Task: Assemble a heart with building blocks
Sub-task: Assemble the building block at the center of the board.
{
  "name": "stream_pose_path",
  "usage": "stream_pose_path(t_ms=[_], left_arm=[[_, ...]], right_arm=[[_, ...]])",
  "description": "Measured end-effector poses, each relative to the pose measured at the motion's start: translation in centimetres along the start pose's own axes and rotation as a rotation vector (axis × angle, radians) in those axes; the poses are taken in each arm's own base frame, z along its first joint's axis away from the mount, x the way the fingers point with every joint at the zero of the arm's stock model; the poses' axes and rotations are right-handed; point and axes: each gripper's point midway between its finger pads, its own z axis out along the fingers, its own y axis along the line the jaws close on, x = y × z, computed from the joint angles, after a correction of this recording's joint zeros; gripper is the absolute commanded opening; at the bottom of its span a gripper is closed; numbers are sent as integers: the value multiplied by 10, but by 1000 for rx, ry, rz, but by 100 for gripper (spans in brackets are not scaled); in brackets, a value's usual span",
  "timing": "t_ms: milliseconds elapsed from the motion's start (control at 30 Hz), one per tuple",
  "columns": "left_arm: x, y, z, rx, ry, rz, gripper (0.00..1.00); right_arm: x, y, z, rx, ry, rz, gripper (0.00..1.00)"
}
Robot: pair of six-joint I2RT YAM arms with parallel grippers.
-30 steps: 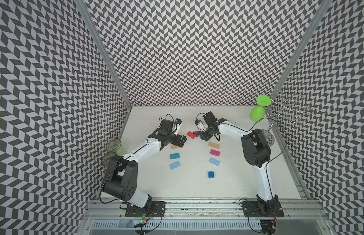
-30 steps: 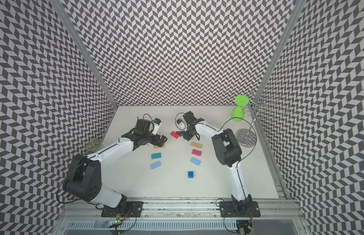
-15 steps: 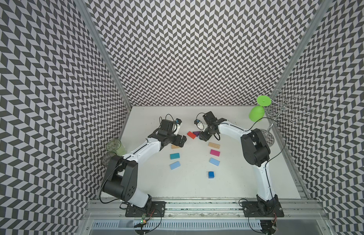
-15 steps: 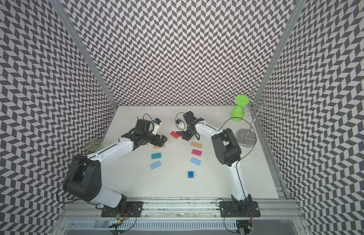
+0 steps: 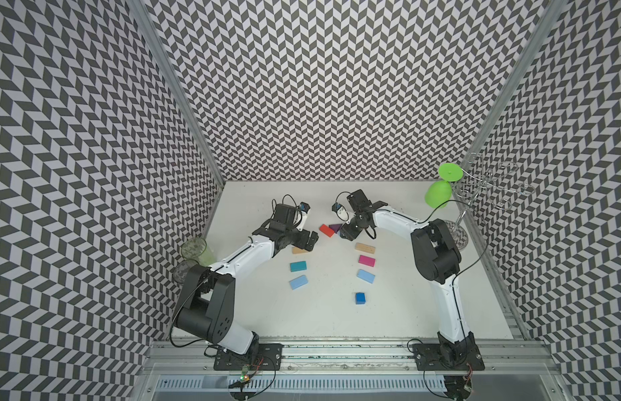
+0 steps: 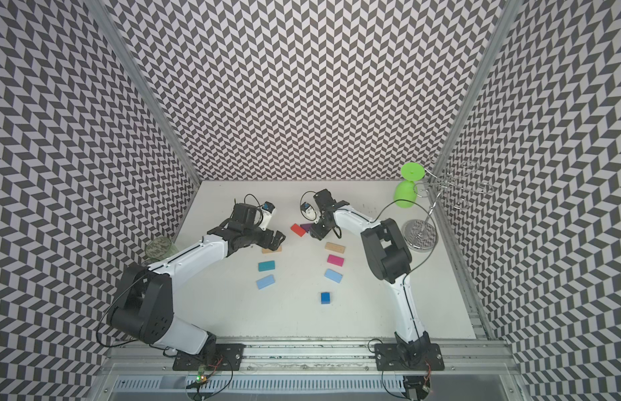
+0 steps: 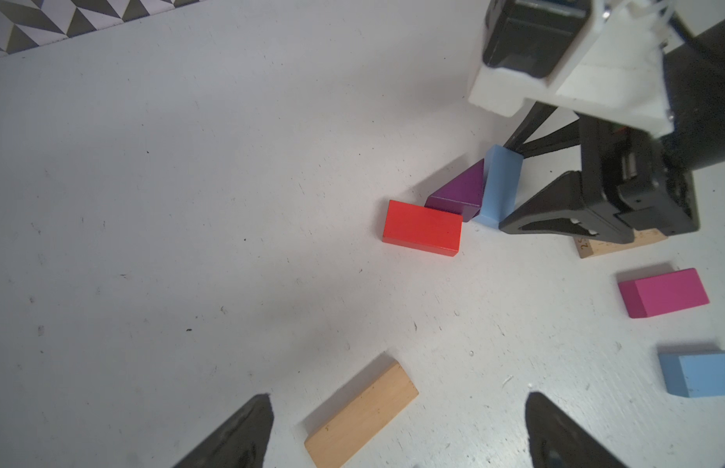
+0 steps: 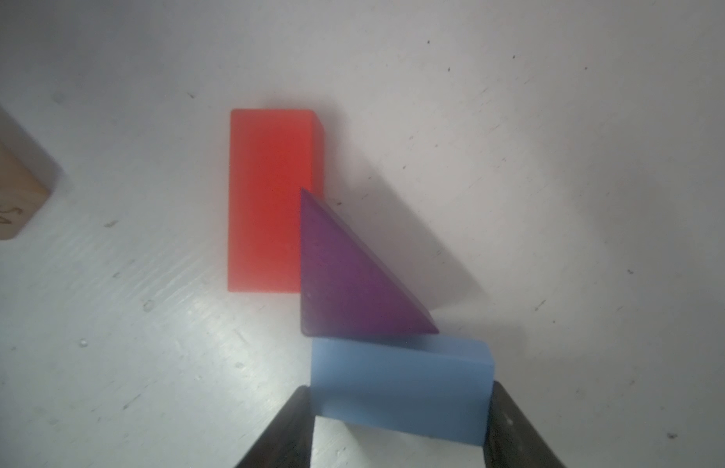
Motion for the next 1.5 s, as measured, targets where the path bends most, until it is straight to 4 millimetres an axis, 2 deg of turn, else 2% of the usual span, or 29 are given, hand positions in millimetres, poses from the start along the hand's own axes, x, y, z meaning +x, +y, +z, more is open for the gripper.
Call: stream_pose_path(t_ms=[533, 667, 800, 1000, 1033, 1067, 1233, 1500], left_arm=[[0, 0, 0, 0, 0, -1, 99], [1, 1, 1, -2, 2, -3, 99], [1, 2, 1, -3, 3, -5, 99], [1, 2, 1, -3, 3, -5, 99], [1, 2, 1, -3, 3, -5, 99], [1, 2, 1, -3, 3, -5, 99], [1, 5, 0, -7, 3, -10, 99], [2, 5, 0, -8, 7, -11, 99]], right_arm=[[-1, -5, 1, -6, -8, 11, 19], [-1, -5, 1, -11, -9, 14, 24], [-1, -5, 2, -19, -8, 19, 34], [2, -11, 2, -13, -4, 41, 79], [6, -14, 4, -8, 10, 48, 93], [8, -18, 5, 0, 13, 53, 100], [10, -26, 4, 13, 14, 68, 99], [10, -24, 4, -2, 8, 67, 99]])
